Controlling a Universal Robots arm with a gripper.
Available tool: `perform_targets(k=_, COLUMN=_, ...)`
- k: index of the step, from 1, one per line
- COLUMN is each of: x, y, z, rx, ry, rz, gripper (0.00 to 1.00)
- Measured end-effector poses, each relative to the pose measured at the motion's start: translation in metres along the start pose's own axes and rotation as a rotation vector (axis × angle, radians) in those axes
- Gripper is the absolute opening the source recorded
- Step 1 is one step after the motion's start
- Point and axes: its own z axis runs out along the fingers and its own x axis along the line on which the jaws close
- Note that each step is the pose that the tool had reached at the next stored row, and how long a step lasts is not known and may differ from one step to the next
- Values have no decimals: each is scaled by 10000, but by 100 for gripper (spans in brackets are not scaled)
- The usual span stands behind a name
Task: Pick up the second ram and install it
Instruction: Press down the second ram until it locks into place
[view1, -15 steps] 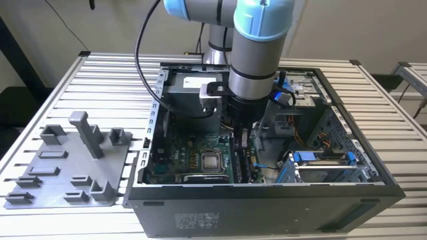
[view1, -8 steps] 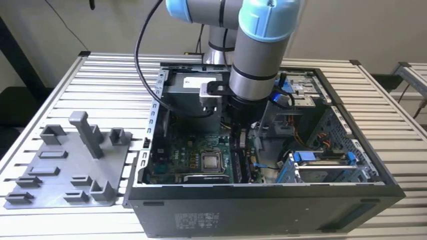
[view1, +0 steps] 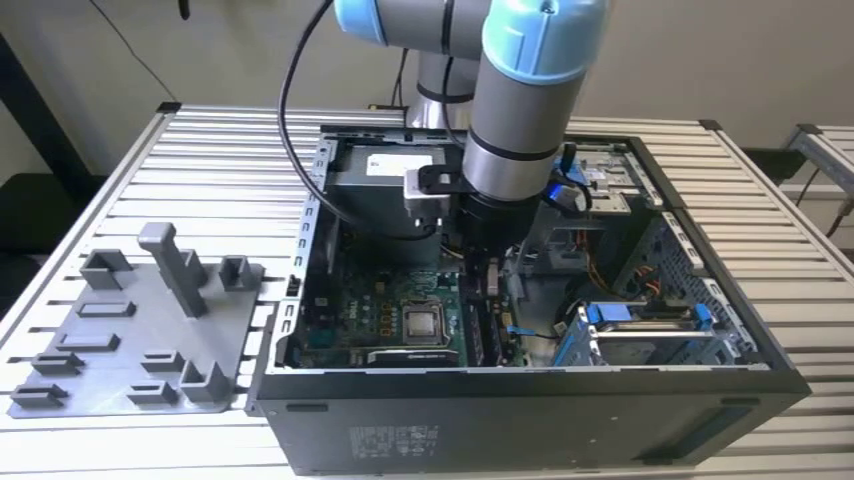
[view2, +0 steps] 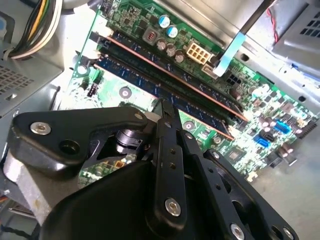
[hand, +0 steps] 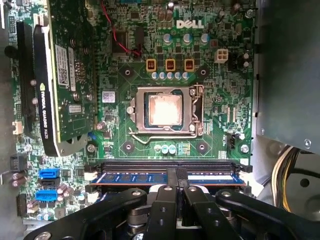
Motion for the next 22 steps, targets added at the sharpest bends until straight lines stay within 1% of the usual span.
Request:
perform_targets(k=6, x=-1, y=-33, z=6, rx=-1, ry=0, rz=0, gripper=11)
perform_targets(k=12, x=-1, y=-39, z=10, rx=0, ry=-7, rz=0, gripper=11)
perform_targets(k=14, x=-2, y=-41, z=31, rx=0, ry=-10, rz=1, gripper=11)
perform_targets(k=20, x=0, y=-44, z=131, rx=-6, ry=9, rz=-1, gripper=11)
perform_targets(k=22, x=-3, y=-44, z=131, rx=-6, ry=11, rz=-2, gripper=11)
